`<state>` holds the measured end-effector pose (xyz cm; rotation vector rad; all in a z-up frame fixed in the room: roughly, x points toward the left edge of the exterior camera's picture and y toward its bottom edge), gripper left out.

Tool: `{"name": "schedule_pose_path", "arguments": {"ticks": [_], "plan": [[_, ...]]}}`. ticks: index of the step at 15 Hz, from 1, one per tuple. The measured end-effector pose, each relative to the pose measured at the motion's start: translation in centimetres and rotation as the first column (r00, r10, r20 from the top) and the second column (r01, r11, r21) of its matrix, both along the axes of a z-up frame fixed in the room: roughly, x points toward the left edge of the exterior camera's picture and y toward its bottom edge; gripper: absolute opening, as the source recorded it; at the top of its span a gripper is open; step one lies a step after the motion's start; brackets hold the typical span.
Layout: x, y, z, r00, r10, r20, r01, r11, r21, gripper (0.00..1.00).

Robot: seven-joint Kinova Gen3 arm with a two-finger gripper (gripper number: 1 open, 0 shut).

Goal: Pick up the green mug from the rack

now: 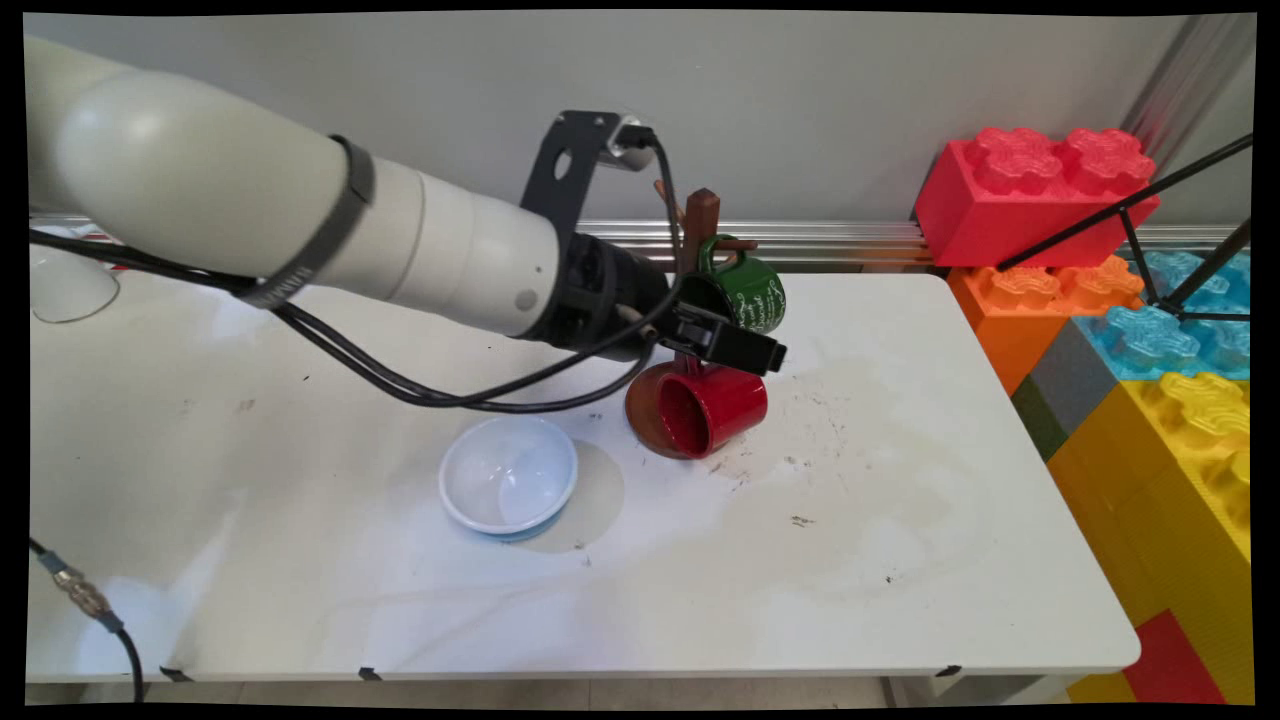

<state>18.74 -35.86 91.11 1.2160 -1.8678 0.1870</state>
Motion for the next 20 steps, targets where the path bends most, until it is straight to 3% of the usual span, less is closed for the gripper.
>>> {"name": "schedule_pose_path", "arguments": {"ticks": [12, 20], "plan": [[-2.5, -2.9, -2.3, 0.996, 0.089, -0.029, -0.089, 0.996, 0.008, 1.00], [-3.0, -3.2, -2.8, 0.990, 0.135, -0.048, -0.134, 0.991, 0.027, 1.00]]}}
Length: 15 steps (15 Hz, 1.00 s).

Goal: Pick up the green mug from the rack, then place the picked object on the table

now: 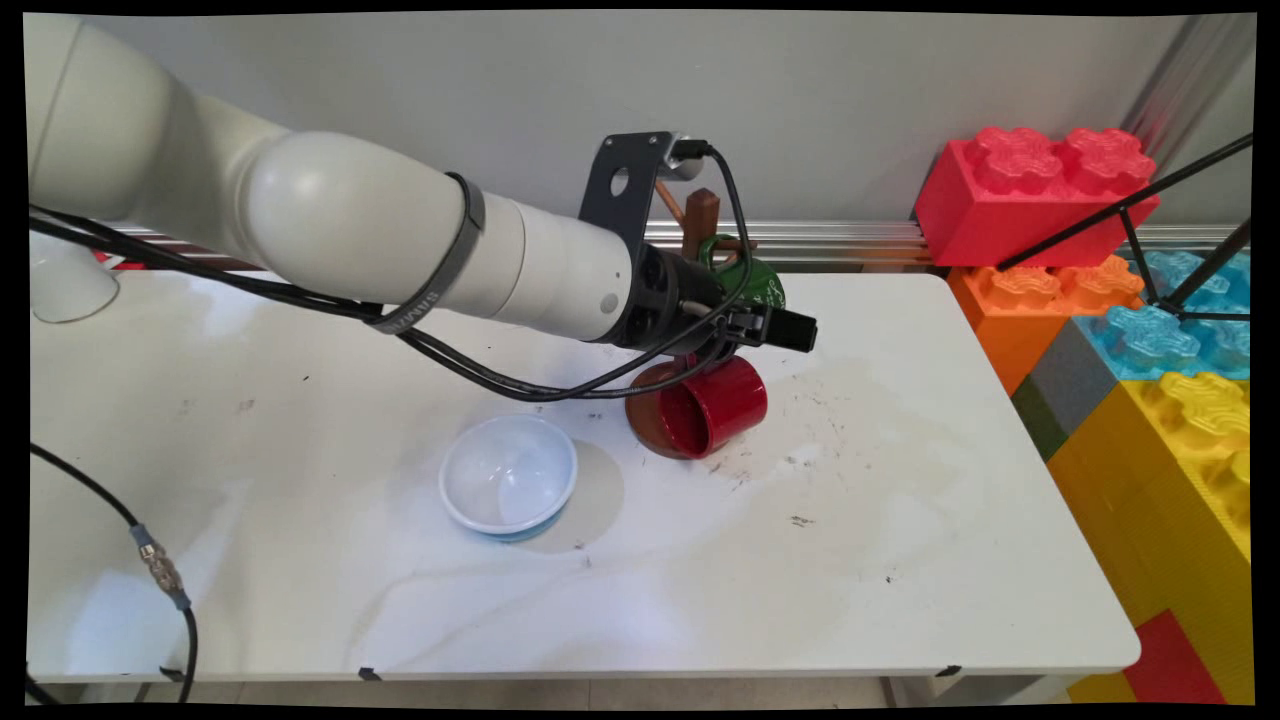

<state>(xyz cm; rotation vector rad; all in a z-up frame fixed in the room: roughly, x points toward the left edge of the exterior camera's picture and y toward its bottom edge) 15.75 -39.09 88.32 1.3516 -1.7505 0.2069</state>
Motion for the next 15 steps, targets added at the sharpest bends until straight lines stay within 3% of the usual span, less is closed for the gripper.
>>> {"name": "schedule_pose_path", "arguments": {"ticks": [1, 2, 15], "plan": [[0.00, -0.02, 0.01, 1.000, 0.006, -0.002, -0.006, 1.000, 0.001, 1.00], [0.01, -0.03, 0.03, 1.000, 0.012, -0.004, -0.012, 1.000, 0.002, 0.00], [0.22, -0.20, 0.40, 0.998, 0.048, -0.027, -0.048, 0.999, 0.009, 0.00]]}}
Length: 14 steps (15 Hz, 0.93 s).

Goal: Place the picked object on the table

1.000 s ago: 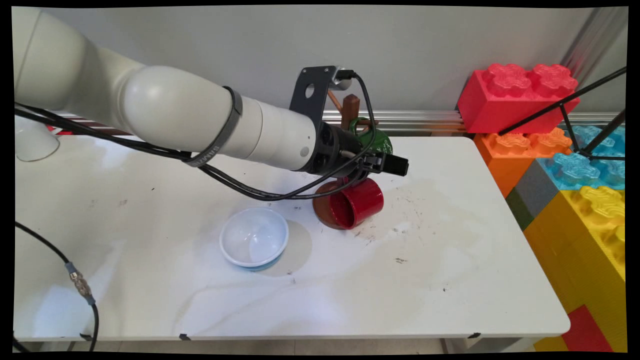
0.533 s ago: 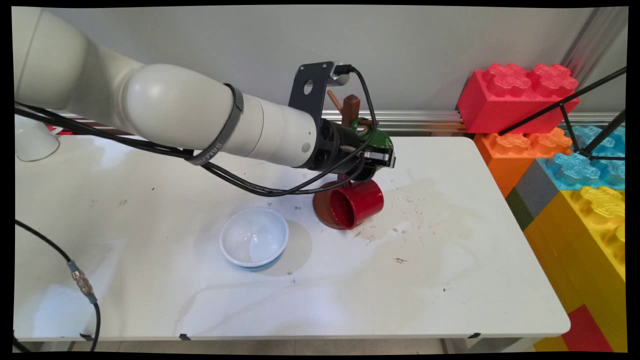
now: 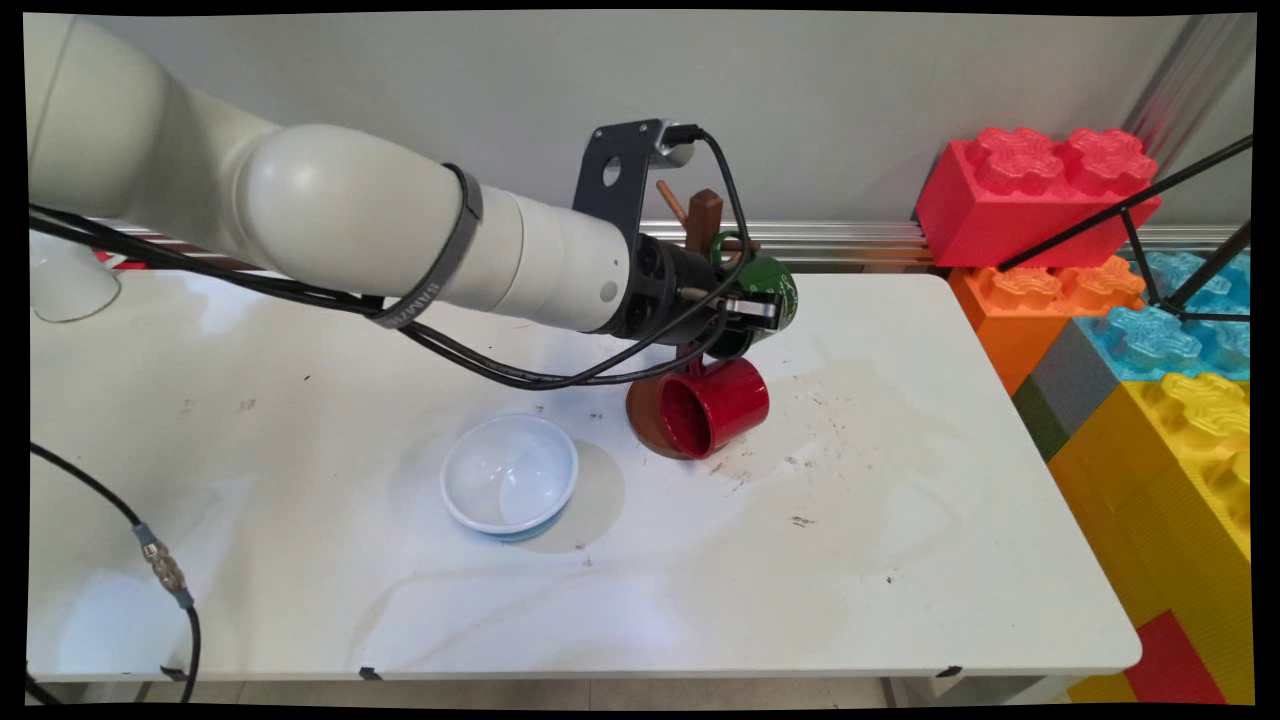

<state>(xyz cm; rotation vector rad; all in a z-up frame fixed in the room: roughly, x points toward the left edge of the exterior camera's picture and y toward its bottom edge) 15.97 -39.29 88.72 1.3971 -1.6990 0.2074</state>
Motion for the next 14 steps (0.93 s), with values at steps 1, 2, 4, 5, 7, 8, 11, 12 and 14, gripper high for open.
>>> {"name": "schedule_pose_path", "arguments": {"ticks": [1, 2, 4, 5, 7, 8, 11, 12, 14], "plan": [[0.0, 0.1, 0.1, 1.000, -0.001, -0.003, 0.001, 1.000, 0.000, 0.00], [0.0, 0.1, 0.2, 1.000, -0.001, -0.006, 0.001, 1.000, -0.001, 0.00], [-0.1, 0.2, 0.6, 1.000, -0.001, -0.014, 0.001, 1.000, -0.006, 0.00], [-0.2, 0.2, 0.9, 1.000, -0.002, -0.019, 0.002, 1.000, -0.009, 0.00], [-0.4, 0.4, 1.4, 1.000, -0.005, -0.029, 0.005, 1.000, -0.013, 0.00], [-0.5, 0.6, 1.8, 0.999, -0.007, -0.034, 0.007, 1.000, -0.014, 0.00], [-0.9, 1.2, 2.7, 0.999, -0.017, -0.049, 0.017, 1.000, -0.014, 0.00], [-1.1, 1.6, 3.0, 0.998, -0.022, -0.055, 0.022, 1.000, -0.013, 0.00], [-1.5, 2.3, 3.7, 0.997, -0.036, -0.066, 0.035, 0.999, -0.009, 0.00]]}}
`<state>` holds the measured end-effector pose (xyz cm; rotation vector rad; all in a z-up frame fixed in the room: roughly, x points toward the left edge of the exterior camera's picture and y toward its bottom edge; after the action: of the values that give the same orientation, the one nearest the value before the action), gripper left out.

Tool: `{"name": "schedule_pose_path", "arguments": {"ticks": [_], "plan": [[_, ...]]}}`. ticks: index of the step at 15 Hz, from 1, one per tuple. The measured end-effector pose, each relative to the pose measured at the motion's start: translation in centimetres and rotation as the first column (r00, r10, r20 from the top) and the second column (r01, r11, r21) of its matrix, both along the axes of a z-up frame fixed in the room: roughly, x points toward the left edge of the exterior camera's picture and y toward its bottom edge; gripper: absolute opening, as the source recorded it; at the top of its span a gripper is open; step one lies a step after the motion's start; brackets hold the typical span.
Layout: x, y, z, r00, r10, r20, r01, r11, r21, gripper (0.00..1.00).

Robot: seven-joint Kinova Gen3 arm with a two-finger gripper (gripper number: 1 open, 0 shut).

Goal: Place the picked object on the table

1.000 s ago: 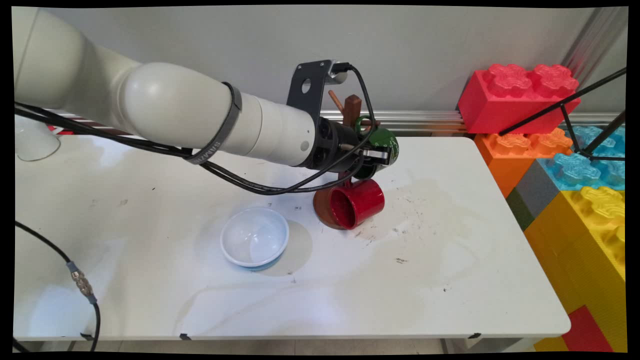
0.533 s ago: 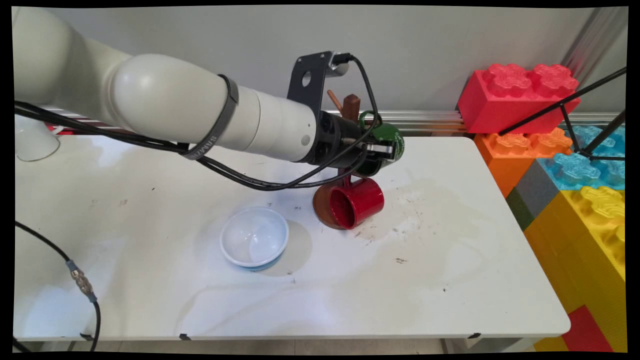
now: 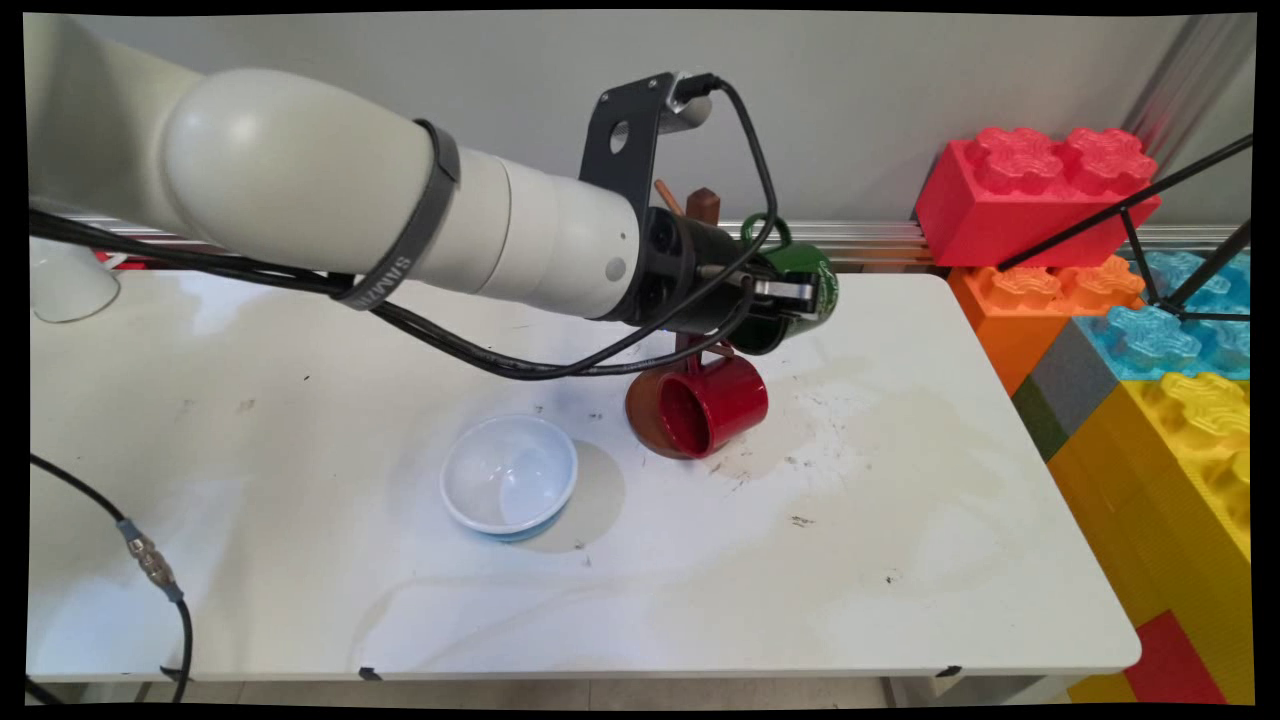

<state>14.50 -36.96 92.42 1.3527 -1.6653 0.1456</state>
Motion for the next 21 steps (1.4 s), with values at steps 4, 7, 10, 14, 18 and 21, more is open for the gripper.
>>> {"name": "schedule_pose_path", "arguments": {"ticks": [4, 7, 10, 14, 18, 21], "plan": [[-0.4, 1.3, 1.0, 1.000, -0.027, -0.016, 0.027, 1.000, 0.010, 0.00], [-0.4, 1.9, 1.5, 0.999, -0.050, -0.018, 0.050, 0.999, 0.015, 0.00], [0.0, 2.3, 2.3, 0.995, -0.096, -0.001, 0.096, 0.995, 0.012, 0.00], [1.5, 2.5, 3.4, 0.982, -0.180, 0.053, 0.180, 0.984, 0.001, 0.00], [3.4, 2.8, 4.6, 0.956, -0.270, 0.111, 0.270, 0.963, 0.014, 0.00], [4.8, 3.1, 5.6, 0.935, -0.320, 0.152, 0.318, 0.947, 0.038, 0.00]]}}
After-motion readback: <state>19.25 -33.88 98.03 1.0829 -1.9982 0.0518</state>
